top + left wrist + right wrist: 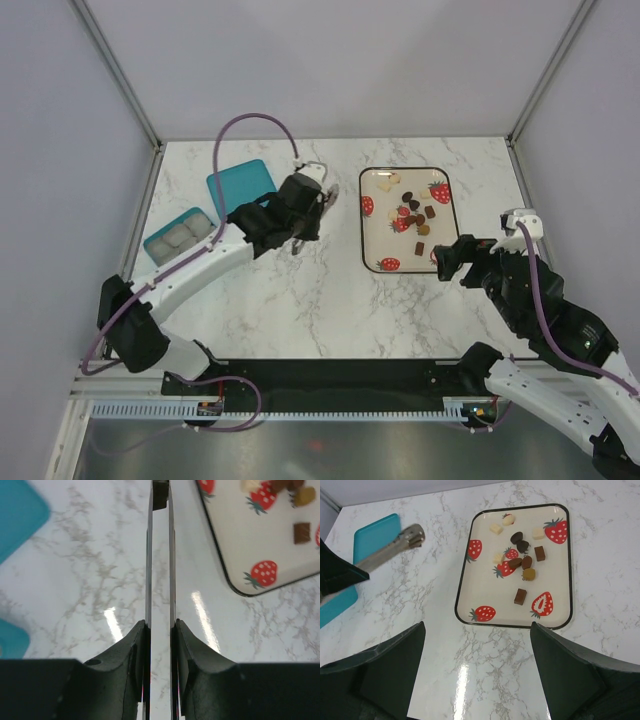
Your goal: Pack the chocolate
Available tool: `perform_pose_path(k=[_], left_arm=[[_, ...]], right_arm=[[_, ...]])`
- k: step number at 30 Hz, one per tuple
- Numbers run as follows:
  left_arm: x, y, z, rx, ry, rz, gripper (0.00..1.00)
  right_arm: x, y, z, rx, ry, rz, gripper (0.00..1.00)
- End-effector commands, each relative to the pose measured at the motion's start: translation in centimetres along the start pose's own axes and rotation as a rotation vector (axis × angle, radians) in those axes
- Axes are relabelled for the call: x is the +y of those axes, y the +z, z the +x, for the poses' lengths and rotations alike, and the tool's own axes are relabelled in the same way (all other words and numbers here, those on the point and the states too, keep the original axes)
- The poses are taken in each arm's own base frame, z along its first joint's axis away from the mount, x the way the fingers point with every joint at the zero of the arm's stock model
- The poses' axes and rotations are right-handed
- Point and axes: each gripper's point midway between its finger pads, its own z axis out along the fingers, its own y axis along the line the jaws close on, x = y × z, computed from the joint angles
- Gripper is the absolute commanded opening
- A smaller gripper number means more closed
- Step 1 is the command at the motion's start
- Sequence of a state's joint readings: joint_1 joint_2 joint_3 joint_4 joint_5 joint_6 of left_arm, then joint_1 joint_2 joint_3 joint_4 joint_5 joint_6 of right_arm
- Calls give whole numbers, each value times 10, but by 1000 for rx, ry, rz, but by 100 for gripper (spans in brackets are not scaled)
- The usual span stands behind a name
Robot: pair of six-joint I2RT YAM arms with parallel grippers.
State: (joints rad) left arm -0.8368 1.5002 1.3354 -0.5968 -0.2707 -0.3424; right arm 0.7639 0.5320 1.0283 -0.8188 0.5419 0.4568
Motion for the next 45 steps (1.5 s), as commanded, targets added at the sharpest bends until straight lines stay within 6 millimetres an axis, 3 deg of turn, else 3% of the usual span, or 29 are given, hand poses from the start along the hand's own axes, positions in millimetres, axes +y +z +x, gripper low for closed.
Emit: perform_pose_path(k=[1,3,4,6,7,8,9,10,19,30,45], left_arm=[[72,-28,-19,-81,-172,-154,33],[97,-36,-19,-100,-216,-198,33],[123,-38,-13,-98,-256,-252,33],[149,-53,-10,-130,-305,-298,33],[171,-58,-8,-141,-346,-346,33],[181,-70,4,-132,-455,-392,33],[193,-88,69,110,-436,-487,32],[206,-94,74,113,-470,-524,32],[260,-122,125,208,-619,-705,32],[276,-143,136,186,-659,-817,31],[285,-135,147,247,-671,-866,37]], right_arm=[[13,3,9,14,18,-70,94],[18,4,14,31,15,-101,94],[20,5,17,35,11,-108,94],[23,6,19,42,3,-126,95],[24,7,19,42,0,-130,95],[25,7,19,42,-9,-135,94],[26,7,19,43,-15,-141,95],[27,8,20,44,-18,-144,95],[41,9,28,63,-18,-223,95],[38,7,27,43,-55,-236,95],[34,6,22,14,-89,-224,96]])
